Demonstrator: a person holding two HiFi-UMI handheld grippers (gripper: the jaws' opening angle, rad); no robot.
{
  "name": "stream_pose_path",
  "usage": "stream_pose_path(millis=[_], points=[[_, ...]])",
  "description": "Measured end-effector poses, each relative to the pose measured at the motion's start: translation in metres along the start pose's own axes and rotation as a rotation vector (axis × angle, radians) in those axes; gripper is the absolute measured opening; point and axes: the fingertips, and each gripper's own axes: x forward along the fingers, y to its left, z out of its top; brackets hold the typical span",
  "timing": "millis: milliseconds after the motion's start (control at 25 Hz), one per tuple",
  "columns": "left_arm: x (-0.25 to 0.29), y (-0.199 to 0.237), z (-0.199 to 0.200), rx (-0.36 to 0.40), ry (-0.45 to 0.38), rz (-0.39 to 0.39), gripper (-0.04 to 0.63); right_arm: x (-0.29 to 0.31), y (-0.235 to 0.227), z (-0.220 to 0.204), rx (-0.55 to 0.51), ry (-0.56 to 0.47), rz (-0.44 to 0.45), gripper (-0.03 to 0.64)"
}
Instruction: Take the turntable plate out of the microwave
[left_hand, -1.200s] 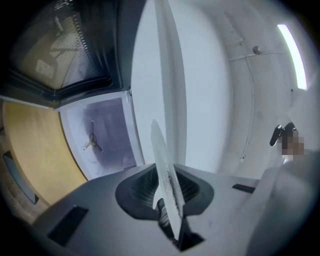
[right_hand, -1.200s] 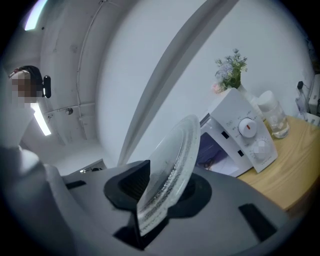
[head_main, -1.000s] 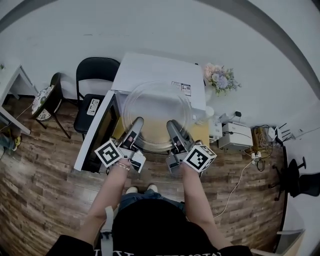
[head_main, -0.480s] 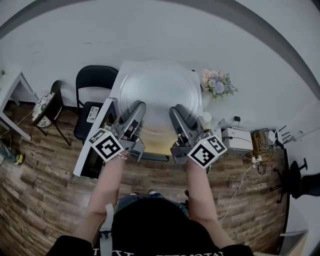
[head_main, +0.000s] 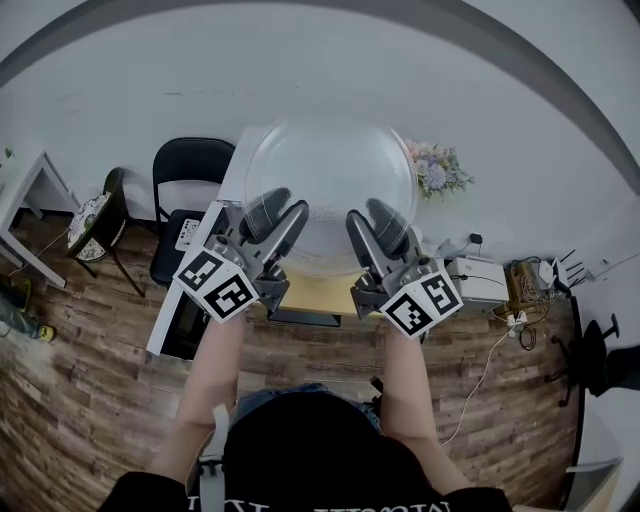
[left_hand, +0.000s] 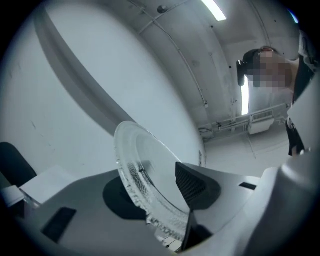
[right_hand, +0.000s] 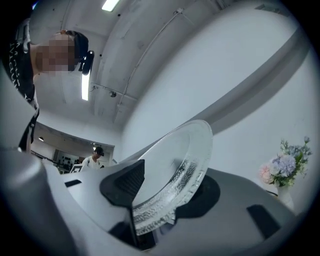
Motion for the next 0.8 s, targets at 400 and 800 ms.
stream_pose_path(millis=[400,800], points=[[-0.0014,-0.0097,0.0039,0.145,-0.013,0.018,0.206,-0.0056,0.0035,0.0041,-0.121,-0.026,-0.018,0.245],[-0.0004,-0.0100,0.0038,0.150,-0.001,0.014,0.206,-0.0060,0.0027,0.0031,-0.115,-0.024,-0.032,0.250]])
